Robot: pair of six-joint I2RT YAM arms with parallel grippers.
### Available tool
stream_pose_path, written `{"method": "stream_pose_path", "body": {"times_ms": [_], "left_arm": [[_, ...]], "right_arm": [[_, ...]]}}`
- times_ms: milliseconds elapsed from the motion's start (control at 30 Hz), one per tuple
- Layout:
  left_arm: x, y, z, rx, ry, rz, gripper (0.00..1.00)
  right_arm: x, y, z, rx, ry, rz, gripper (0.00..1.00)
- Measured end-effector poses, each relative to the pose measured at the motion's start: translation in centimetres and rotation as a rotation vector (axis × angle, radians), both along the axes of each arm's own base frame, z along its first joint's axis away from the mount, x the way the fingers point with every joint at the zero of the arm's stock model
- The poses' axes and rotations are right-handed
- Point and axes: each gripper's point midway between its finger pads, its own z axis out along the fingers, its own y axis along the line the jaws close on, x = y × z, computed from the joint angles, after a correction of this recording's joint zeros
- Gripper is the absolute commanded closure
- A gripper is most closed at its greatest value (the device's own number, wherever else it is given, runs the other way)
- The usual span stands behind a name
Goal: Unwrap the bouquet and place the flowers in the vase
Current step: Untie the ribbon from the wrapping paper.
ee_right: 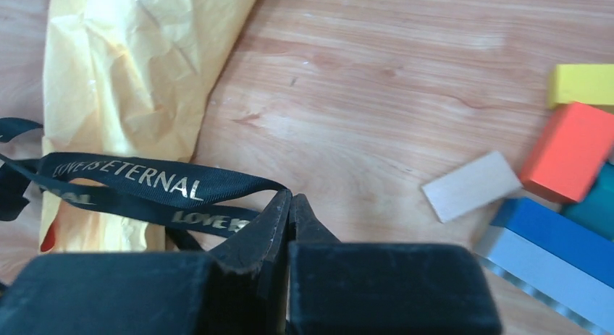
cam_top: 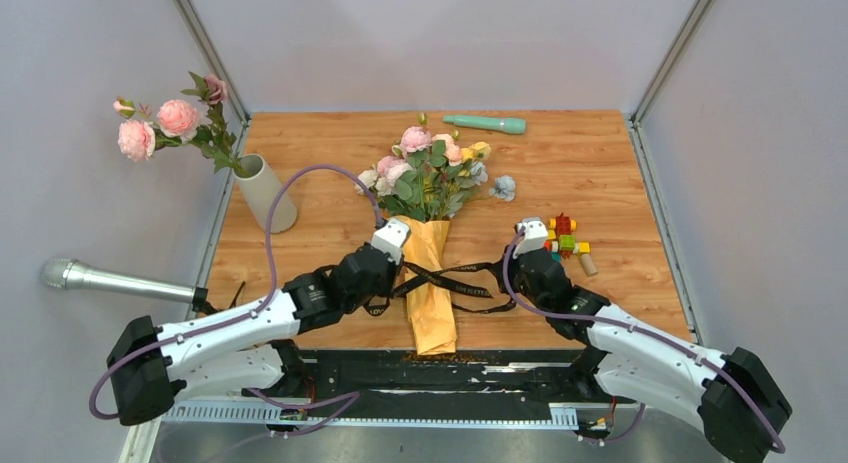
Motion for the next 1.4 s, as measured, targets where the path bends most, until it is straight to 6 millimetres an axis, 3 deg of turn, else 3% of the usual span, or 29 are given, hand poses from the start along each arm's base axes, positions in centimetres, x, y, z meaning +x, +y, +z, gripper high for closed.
{"method": "stream_pose_path", "body": {"times_ms": [267,467,767,1000,1067,1167,1300,1400], "left_arm": [[2.9,5.5,1.3,-0.072,0.012,0.172,1.00],[3.9,9.2,2.3,-0.137,0.007,0.298,1.00],[3.0,14.2,-1.6,-0.190,0.090,0.520,1.00],[1.9,16.0,-3.4,-0.292,0.105,0.642,1.00],[1.6,16.4,-3.9,-0.308,0.112,0.668,0.88],[1.2,16.7,-4.8,-0.319,0.134,0.696,0.70],[1.0,16.7,-4.8,-0.316,0.147,0.693,0.34],[1.0,16.4,-4.1,-0.296,0.155,0.665,0.23]], "right_arm": [[0.2,-3.8,0.6,-0.054,-0.026,-0.166,1.00],[0.2,-6.7,0.9,-0.105,-0.041,-0.296,1.00],[-0.2,-9.3,0.8,-0.077,-0.021,-0.447,1.00],[-0.5,-10.2,0.3,-0.031,0.006,-0.523,1.00],[-0.8,-10.4,-0.2,-0.024,0.020,-0.535,0.92],[-1.3,-10.7,-1.0,-0.018,0.041,-0.548,0.68],[-1.5,-10.5,-0.2,0.021,0.026,-0.534,0.38],[-1.6,-10.3,0.6,0.056,0.008,-0.514,0.28]]}}
